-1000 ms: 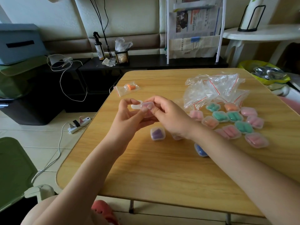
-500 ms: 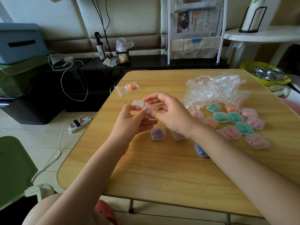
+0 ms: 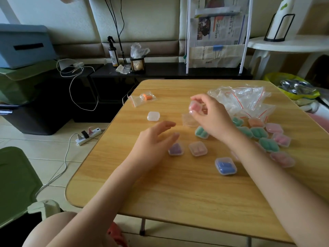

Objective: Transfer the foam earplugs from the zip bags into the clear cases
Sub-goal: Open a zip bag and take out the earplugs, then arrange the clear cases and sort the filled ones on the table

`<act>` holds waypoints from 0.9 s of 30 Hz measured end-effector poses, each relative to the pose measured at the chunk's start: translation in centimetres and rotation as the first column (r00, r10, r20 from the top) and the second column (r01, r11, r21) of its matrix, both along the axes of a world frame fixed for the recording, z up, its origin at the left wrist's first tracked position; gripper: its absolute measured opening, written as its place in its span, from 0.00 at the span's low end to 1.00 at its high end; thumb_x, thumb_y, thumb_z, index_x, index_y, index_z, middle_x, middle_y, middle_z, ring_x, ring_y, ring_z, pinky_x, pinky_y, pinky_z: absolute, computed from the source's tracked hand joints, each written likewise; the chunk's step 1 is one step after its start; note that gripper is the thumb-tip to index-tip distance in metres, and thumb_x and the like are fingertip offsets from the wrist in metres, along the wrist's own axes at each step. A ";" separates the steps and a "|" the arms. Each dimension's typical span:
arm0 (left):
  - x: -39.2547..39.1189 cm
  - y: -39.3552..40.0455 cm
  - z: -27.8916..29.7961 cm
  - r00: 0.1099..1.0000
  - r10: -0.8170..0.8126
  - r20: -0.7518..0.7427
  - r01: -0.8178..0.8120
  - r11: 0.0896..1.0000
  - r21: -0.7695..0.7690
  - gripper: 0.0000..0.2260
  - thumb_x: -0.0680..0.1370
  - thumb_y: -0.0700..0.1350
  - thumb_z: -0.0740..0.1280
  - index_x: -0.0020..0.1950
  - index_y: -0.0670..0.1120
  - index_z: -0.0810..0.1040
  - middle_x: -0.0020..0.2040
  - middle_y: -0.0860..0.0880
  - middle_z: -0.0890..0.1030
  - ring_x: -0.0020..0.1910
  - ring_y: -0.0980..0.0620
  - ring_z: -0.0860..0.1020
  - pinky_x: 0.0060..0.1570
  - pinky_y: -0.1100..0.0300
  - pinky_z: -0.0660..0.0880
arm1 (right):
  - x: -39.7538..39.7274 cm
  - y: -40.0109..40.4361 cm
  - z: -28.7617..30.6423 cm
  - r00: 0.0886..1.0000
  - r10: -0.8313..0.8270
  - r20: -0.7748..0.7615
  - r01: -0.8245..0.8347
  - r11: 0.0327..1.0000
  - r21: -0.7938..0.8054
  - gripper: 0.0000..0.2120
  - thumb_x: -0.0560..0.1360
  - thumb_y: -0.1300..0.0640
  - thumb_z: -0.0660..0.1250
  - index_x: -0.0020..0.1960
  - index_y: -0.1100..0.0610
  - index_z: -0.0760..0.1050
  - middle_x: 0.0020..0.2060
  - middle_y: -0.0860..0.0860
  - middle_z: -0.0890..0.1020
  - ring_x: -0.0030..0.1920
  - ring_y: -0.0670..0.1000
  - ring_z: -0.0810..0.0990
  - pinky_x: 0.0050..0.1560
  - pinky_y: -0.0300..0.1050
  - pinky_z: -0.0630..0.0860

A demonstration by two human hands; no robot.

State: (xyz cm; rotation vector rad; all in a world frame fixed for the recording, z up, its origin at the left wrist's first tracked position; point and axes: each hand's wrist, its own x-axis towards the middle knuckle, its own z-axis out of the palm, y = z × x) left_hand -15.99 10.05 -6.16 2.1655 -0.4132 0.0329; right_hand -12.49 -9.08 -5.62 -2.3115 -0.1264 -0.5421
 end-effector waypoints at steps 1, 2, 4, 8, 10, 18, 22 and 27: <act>-0.1 -0.1 -0.1 0.999 -0.038 0.006 0.038 0.998 0.049 0.13 0.77 0.52 0.66 0.61 0.58 0.76 0.55 0.55 0.81 0.50 0.57 0.79 0.43 0.75 0.69 | 0.0 -0.2 -0.1 0.999 0.015 -0.032 -0.016 1.000 -0.019 0.17 0.76 0.59 0.67 0.64 0.53 0.72 0.54 0.46 0.76 0.53 0.46 0.75 0.56 0.43 0.74; -0.1 -0.2 -0.3 0.997 -0.075 0.010 0.074 0.993 0.091 0.14 0.77 0.53 0.66 0.62 0.58 0.76 0.58 0.55 0.80 0.53 0.57 0.78 0.44 0.75 0.68 | -0.1 -0.1 -0.2 0.997 0.038 -0.065 -0.041 0.998 -0.041 0.17 0.77 0.59 0.66 0.64 0.51 0.72 0.54 0.45 0.76 0.52 0.45 0.75 0.54 0.41 0.73; -0.2 -0.3 -0.5 0.988 -0.153 0.006 0.151 0.982 0.114 0.16 0.77 0.52 0.67 0.64 0.57 0.75 0.67 0.54 0.74 0.66 0.62 0.69 0.48 0.81 0.62 | -0.3 0.4 -0.3 0.985 0.099 -0.143 -0.112 0.989 -0.093 0.17 0.77 0.57 0.66 0.65 0.49 0.72 0.54 0.42 0.76 0.53 0.44 0.74 0.53 0.39 0.71; -0.1 -0.3 -0.9 0.965 -0.261 0.033 0.252 0.954 0.164 0.19 0.77 0.51 0.68 0.67 0.56 0.74 0.72 0.53 0.68 0.74 0.61 0.57 0.63 0.76 0.59 | -0.6 0.9 -0.5 0.957 0.082 -0.279 -0.146 0.965 -0.216 0.17 0.78 0.51 0.64 0.66 0.44 0.72 0.57 0.46 0.79 0.55 0.48 0.77 0.58 0.48 0.75; 0.0 -0.2 -1.1 0.962 -0.270 0.034 0.257 0.943 0.212 0.19 0.77 0.51 0.67 0.67 0.55 0.73 0.73 0.53 0.68 0.74 0.62 0.57 0.70 0.64 0.60 | -0.6 0.5 -0.4 0.962 0.021 -0.272 -0.095 0.961 -0.260 0.17 0.78 0.51 0.64 0.66 0.45 0.72 0.57 0.47 0.80 0.55 0.49 0.78 0.57 0.50 0.75; -1.1 -1.0 -1.3 0.916 -0.395 0.068 0.358 0.882 0.308 0.21 0.77 0.55 0.65 0.69 0.52 0.68 0.64 0.58 0.72 0.59 0.70 0.67 0.67 0.65 0.55 | -0.9 0.5 1.0 0.969 0.109 -0.220 -0.160 0.960 -0.231 0.14 0.74 0.53 0.67 0.59 0.44 0.73 0.51 0.43 0.79 0.54 0.48 0.76 0.56 0.50 0.75; -0.9 -1.1 -0.8 0.963 -0.255 0.088 0.251 0.966 0.057 0.08 0.78 0.49 0.66 0.48 0.45 0.71 0.36 0.57 0.75 0.34 0.65 0.71 0.36 0.71 0.65 | -1.4 1.4 1.4 0.929 0.178 -0.323 -0.276 0.916 -0.292 0.08 0.76 0.51 0.63 0.53 0.42 0.72 0.49 0.41 0.77 0.52 0.48 0.75 0.56 0.48 0.72; -0.2 -0.6 -0.3 0.993 -0.046 0.106 0.060 0.990 -0.129 0.11 0.76 0.52 0.66 0.42 0.45 0.73 0.38 0.51 0.78 0.34 0.59 0.72 0.36 0.62 0.71 | -1.7 1.5 1.4 0.909 0.184 -0.374 -0.328 0.870 -0.369 0.04 0.75 0.43 0.64 0.48 0.41 0.74 0.46 0.38 0.76 0.50 0.44 0.74 0.57 0.47 0.69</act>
